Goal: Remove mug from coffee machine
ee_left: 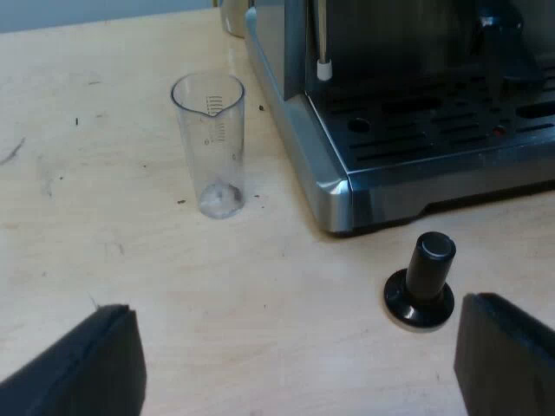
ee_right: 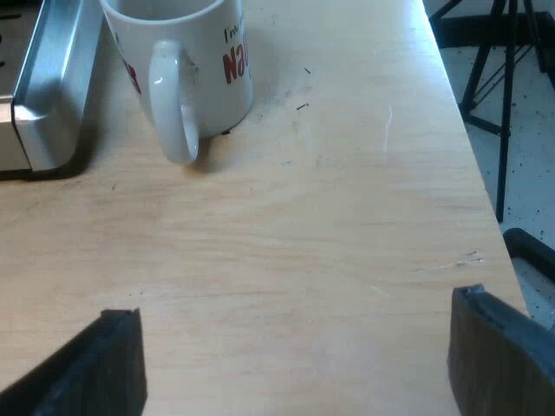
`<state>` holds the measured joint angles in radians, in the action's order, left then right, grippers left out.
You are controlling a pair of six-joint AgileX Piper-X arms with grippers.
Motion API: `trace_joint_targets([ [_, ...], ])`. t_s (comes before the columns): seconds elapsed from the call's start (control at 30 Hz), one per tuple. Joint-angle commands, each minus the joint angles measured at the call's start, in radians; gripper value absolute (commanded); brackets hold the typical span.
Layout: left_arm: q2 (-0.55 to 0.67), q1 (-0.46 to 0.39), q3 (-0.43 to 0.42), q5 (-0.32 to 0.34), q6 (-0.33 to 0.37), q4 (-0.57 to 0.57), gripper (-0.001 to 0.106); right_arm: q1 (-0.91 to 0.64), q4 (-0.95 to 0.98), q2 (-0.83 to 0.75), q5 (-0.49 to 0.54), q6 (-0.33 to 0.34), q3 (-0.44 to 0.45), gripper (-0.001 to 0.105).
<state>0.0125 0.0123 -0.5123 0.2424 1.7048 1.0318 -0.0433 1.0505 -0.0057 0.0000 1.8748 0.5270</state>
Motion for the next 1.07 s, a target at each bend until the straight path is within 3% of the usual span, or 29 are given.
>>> trace_joint_targets([
  [0.03, 0.037, 0.001, 0.002, -0.007, -0.002, -0.02, 0.087, -0.003, -0.008, -0.047, 0.0, 0.005, 0.006, 0.072],
  [1.07, 0.041, 0.006, 0.004, 0.002, -0.002, -0.033, 0.087, -0.003, -0.008, -0.047, 0.0, 0.005, 0.006, 0.072],
])
